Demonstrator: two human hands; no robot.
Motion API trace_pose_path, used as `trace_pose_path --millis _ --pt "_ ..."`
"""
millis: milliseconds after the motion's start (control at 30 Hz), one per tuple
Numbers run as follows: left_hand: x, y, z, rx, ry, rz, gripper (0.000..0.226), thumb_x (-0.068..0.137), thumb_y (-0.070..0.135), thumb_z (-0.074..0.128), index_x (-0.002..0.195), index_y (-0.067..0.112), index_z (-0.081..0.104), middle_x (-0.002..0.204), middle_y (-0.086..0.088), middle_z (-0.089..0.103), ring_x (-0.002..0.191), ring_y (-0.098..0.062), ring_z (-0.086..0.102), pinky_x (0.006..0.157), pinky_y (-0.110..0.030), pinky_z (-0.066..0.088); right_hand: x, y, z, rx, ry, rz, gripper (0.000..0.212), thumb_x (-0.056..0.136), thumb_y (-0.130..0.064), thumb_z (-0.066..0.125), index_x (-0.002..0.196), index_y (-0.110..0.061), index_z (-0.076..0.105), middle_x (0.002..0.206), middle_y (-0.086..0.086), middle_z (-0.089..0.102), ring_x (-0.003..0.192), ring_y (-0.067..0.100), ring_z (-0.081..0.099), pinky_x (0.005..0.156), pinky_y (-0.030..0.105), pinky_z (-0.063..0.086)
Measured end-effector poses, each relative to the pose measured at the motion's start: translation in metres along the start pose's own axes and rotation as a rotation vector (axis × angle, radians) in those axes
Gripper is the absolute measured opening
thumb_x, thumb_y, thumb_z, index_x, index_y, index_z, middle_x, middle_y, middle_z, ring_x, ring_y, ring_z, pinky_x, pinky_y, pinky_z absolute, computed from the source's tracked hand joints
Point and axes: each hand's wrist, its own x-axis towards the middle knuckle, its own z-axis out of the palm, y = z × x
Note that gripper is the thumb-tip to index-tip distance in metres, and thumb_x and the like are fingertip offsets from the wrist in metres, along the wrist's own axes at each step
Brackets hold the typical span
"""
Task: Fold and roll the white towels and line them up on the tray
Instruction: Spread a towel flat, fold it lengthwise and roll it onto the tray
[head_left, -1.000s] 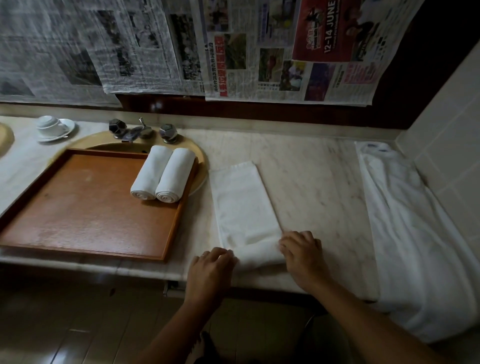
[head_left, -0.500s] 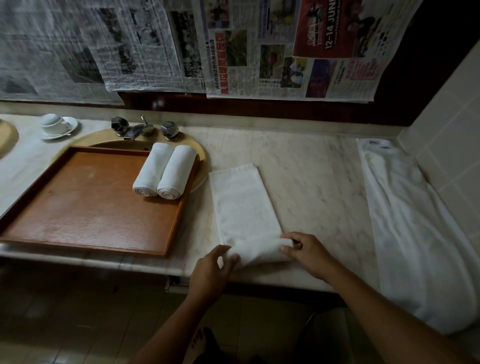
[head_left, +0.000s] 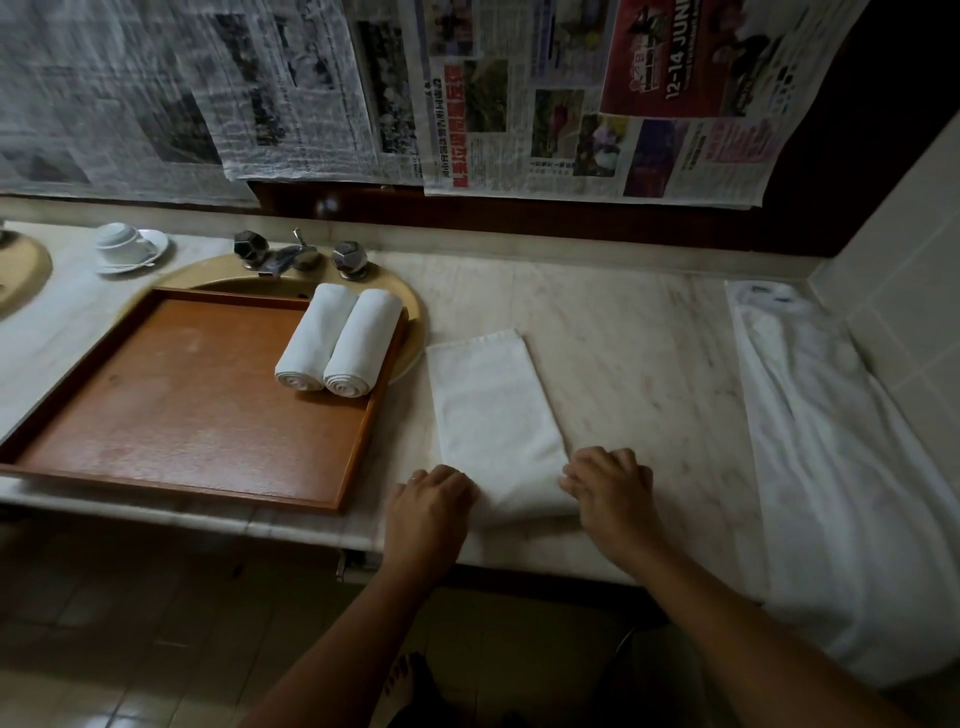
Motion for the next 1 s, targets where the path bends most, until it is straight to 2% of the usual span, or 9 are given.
trace_pose_path --millis 100,167,300,400,567,667,733,833,1000 --pt "-0.012 0.000 -0.002 0.036 -0.012 0.070 0.019 0.099 0.038 0.050 0.103 0.030 0.066 0.105 0.012 0.068 0.080 -0.014 0.062 0.068 -0.037 0.050 -0.011 0.008 0.005 0.094 -0.039 -0.012 0.033 0.090 -0.038 0.049 0.117 -0.029 0.067 0.128 -0.015 0.061 0.104 0.020 0.051 0.081 0.033 0.030" --pt "-0.022 0.000 -0.002 0.074 -0.050 0.076 0.034 0.098 0.051 0.042 0.118 0.030 0.059 0.118 0.012 0.065 0.083 -0.014 0.062 0.070 -0.036 0.049 -0.014 0.014 0.002 0.183 -0.129 0.026 0.042 0.088 -0.039 0.058 0.130 -0.031 0.061 0.139 -0.020 0.053 0.114 0.015 0.047 0.091 0.033 0.033" --pt "-0.037 0.008 0.003 -0.058 -0.093 -0.053 0.049 0.097 0.044 0.057 0.142 0.024 0.050 0.144 0.005 0.054 0.108 -0.020 0.062 0.085 -0.037 0.049 -0.011 0.016 0.000 0.366 -0.236 0.136 0.046 0.087 -0.026 0.072 0.130 -0.038 0.059 0.132 -0.013 0.058 0.111 0.014 0.054 0.102 0.038 0.042" --pt "-0.034 0.011 0.003 -0.289 -0.079 -0.204 0.045 0.096 0.043 0.061 0.138 0.027 0.055 0.134 0.005 0.059 0.111 -0.017 0.059 0.089 -0.034 0.049 0.005 0.016 -0.008 0.489 -0.309 0.231 0.037 0.089 -0.026 0.072 0.122 -0.038 0.063 0.105 -0.004 0.066 0.096 0.015 0.061 0.089 0.033 0.051" --pt "-0.023 -0.005 0.009 -0.508 -0.177 -0.425 0.063 0.081 0.087 0.035 0.125 0.047 0.055 0.113 0.003 0.066 0.091 -0.025 0.066 0.081 -0.050 0.056 0.040 0.007 -0.016 0.535 -0.454 0.312 0.023 0.090 -0.024 0.070 0.112 -0.022 0.067 0.107 0.004 0.065 0.099 0.017 0.061 0.084 0.030 0.049" --pt "-0.013 -0.003 0.003 -0.434 -0.225 -0.468 0.054 0.086 0.075 0.038 0.124 0.043 0.059 0.119 0.006 0.063 0.114 -0.027 0.055 0.095 -0.053 0.047 0.059 -0.002 -0.020 0.413 -0.509 0.375 0.022 0.088 -0.030 0.070 0.107 -0.020 0.062 0.103 0.000 0.055 0.094 0.019 0.056 0.072 0.027 0.044" --pt "-0.008 0.000 0.000 -0.335 -0.208 -0.492 0.041 0.092 0.063 0.049 0.124 0.039 0.061 0.129 0.007 0.056 0.124 -0.025 0.045 0.102 -0.050 0.041 0.066 -0.006 -0.022 0.311 -0.545 0.390 0.025 0.086 -0.038 0.069 0.104 -0.025 0.059 0.106 -0.003 0.056 0.097 0.019 0.055 0.085 0.030 0.045" --pt "-0.006 0.008 -0.006 -0.270 -0.088 -0.495 0.022 0.090 0.052 0.061 0.108 0.040 0.061 0.125 0.010 0.052 0.118 -0.022 0.044 0.097 -0.044 0.040 0.062 -0.014 -0.025 0.160 -0.466 0.399 0.021 0.085 -0.044 0.066 0.091 -0.028 0.054 0.104 -0.006 0.061 0.103 0.020 0.049 0.097 0.040 0.039" --pt "-0.010 0.009 0.000 0.030 0.022 -0.141 0.015 0.097 0.038 0.053 0.095 0.032 0.066 0.104 0.012 0.064 0.093 -0.018 0.057 0.077 -0.038 0.040 0.029 -0.014 -0.013 0.028 -0.104 0.083 0.017 0.093 -0.037 0.058 0.080 -0.027 0.053 0.097 -0.013 0.059 0.097 0.019 0.044 0.077 0.034 0.026"
